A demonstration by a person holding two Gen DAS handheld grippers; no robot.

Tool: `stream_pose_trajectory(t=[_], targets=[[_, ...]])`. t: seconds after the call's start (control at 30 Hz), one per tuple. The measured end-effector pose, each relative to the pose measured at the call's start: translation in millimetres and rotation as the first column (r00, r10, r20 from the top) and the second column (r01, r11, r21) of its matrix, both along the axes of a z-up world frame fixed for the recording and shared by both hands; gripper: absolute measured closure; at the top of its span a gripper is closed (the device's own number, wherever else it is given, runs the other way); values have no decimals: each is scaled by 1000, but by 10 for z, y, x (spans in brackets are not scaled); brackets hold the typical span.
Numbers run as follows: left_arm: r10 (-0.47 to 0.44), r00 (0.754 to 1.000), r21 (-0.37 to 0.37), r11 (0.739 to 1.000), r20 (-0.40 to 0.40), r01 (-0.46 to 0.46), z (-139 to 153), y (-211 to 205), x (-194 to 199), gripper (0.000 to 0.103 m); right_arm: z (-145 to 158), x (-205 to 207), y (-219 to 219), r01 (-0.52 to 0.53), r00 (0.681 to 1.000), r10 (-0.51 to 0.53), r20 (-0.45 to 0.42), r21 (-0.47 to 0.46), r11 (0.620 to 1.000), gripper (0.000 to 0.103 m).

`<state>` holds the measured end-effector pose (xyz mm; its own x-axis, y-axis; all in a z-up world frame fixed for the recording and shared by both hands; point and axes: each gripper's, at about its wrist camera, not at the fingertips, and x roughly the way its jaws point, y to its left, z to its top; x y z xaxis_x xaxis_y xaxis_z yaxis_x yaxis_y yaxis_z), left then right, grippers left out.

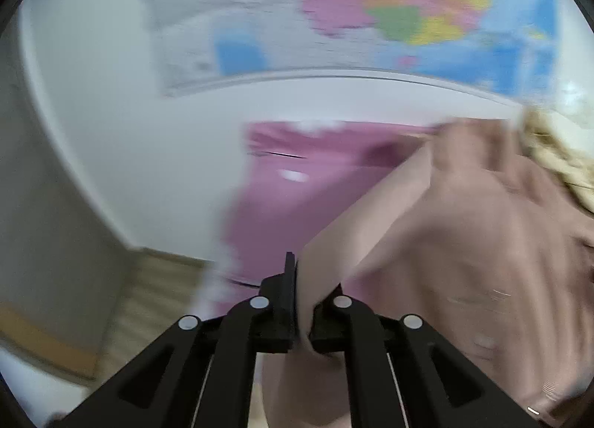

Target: Fold large clothes

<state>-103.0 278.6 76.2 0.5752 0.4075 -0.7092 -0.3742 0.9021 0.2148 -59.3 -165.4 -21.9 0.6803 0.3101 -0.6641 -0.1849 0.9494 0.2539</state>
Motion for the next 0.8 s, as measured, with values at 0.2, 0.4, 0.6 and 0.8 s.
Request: stream_pose_trajectory(t=[0.2, 0.4, 0.6, 0.8], targets=[[63, 992, 59, 997, -114, -56, -429, 37, 177, 64, -112, -63, -56, -11, 999, 12, -37, 36, 999, 40], [-301, 954, -214, 932, -10, 292, -606, -518, -169, 36, -217, -277, -12, -74, 994, 78, -70, 54, 996, 30], [-413, 907, -268, 886, -84, 379, -984, -893, -278, 31, -361, -400, 166, -113, 991, 111, -75, -22, 993, 64], [-420, 907, -246, 884, -40, 398, -956, -1051, -124, 31, -84, -354, -182, 21, 1000, -21, 4, -12, 1000, 49]])
